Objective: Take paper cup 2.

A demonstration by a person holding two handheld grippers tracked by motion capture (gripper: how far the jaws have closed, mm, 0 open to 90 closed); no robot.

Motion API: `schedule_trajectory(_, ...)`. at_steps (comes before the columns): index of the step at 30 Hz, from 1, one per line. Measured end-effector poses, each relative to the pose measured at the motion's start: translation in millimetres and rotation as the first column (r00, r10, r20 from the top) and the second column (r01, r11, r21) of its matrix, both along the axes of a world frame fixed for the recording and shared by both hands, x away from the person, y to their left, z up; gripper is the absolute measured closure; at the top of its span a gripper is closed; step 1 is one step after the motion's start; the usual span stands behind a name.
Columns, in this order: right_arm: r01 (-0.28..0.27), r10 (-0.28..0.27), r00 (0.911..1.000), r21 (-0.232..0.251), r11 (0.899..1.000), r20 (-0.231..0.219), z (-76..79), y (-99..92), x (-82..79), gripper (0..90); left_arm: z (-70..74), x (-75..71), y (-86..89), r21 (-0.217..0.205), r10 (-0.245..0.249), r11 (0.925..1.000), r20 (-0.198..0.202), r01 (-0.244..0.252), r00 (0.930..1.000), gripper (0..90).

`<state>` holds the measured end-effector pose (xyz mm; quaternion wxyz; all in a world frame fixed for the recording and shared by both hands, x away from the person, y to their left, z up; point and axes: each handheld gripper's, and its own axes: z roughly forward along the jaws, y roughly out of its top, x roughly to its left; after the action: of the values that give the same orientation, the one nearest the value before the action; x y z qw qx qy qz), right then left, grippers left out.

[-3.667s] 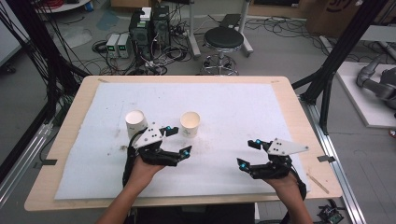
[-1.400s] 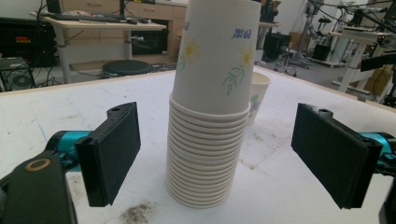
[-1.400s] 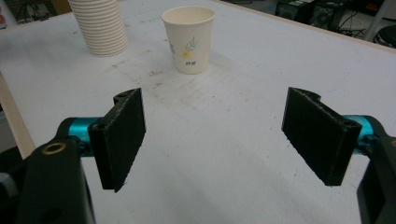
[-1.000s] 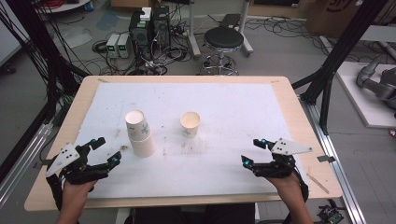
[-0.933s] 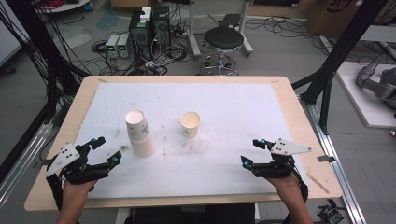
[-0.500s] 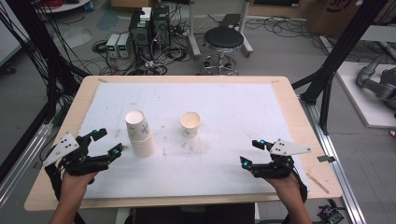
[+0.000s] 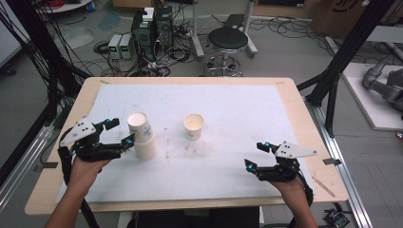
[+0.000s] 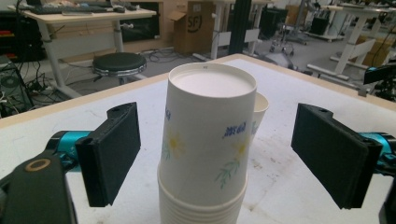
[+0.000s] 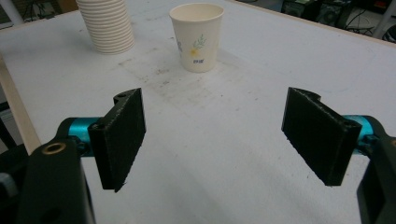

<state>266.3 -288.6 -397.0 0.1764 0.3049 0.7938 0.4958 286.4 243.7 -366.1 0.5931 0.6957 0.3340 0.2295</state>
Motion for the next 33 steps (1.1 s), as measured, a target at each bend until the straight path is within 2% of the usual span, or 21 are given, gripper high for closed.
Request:
schedule_trajectory(3, 0.002, -0.002, 1.0000, 0.003, 1.000, -0.005, 0.1, -0.6, -0.5, 22.0, 0.9, 7.0, -5.5, 0.016, -0.005, 0.9999, -0.013, 0.005, 0.9999, 15.7)
schedule_trajectory(15, 0.004, -0.004, 1.0000, 0.007, 1.000, 0.000, 0.9, -2.3, -1.0, 22.0, 0.5, 29.0, -18.1, 0.032, -0.019, 0.9993, -0.063, 0.021, 0.9979, 16.5)
schedule_trajectory(20, 0.002, -0.002, 1.0000, 0.008, 1.000, -0.009, 0.8, -1.6, -0.9, 22.0, -1.7, 34.6, -19.1, 0.028, -0.046, 0.9984, -0.088, 0.049, 0.9950, 25.9)
schedule_trajectory(22, 0.001, -0.001, 1.0000, 0.006, 1.000, -0.006, 0.6, -1.1, -0.5, 22.1, -1.6, 34.7, -18.0, 0.023, -0.048, 0.9985, -0.084, 0.050, 0.9953, 31.2)
schedule_trajectory(29, 0.000, 0.000, 1.0000, 0.007, 1.000, -0.008, 1.1, -1.2, -0.9, 22.1, 0.3, 34.1, -18.5, 0.021, -0.048, 0.9985, -0.071, 0.050, 0.9963, 31.7)
schedule_trajectory(33, -0.001, 0.001, 1.0000, 0.005, 1.000, -0.007, 1.2, -0.4, -0.6, 22.1, 6.2, 34.0, -17.8, 0.011, -0.050, 0.9986, -0.056, 0.051, 0.9972, 32.2)
